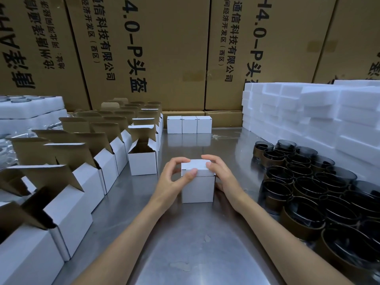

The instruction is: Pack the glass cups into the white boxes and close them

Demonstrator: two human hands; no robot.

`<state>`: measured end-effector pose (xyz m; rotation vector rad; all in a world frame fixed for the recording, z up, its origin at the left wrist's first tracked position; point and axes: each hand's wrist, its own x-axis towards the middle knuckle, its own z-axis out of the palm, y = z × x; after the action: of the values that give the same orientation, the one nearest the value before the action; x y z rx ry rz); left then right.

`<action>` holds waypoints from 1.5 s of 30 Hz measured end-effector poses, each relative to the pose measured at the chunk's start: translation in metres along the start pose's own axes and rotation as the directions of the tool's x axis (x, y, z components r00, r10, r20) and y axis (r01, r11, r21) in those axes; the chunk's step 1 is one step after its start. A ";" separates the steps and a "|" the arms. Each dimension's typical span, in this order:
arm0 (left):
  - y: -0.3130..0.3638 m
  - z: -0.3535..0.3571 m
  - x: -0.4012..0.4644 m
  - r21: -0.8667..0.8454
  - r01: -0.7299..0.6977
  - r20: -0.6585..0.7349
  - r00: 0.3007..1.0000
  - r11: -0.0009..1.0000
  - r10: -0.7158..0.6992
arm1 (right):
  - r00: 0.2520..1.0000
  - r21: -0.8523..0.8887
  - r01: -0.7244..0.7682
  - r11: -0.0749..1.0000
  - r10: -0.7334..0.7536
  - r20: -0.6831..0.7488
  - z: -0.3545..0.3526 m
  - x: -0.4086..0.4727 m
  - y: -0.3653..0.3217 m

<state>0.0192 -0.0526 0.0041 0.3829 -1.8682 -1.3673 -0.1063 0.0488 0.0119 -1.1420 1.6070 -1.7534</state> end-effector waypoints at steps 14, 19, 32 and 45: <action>0.004 0.007 -0.002 -0.002 0.133 0.057 0.990 0.991 -0.132 | 0.961 -0.426 0.141 0.894 -0.226 -0.157 0.003 0.000 0.011; 0.011 0.021 0.008 -0.327 0.271 0.078 0.962 0.905 -0.260 | 0.955 -0.663 0.001 0.749 -0.197 -0.222 0.016 0.001 0.006; -0.025 0.028 0.119 -0.151 0.326 -0.082 0.937 0.933 -0.341 | 0.736 -0.321 -0.328 0.888 0.027 -0.676 -0.061 0.182 -0.004; -0.102 0.026 0.267 -0.113 0.498 -0.410 0.765 0.860 -0.497 | 0.728 -0.504 -0.476 0.720 0.001 -0.686 -0.153 0.344 0.065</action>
<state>-0.1950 -0.2434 0.0173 1.1568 -1.4442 -1.4636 -0.4255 -0.1592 0.0410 -0.4722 2.8290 -1.4827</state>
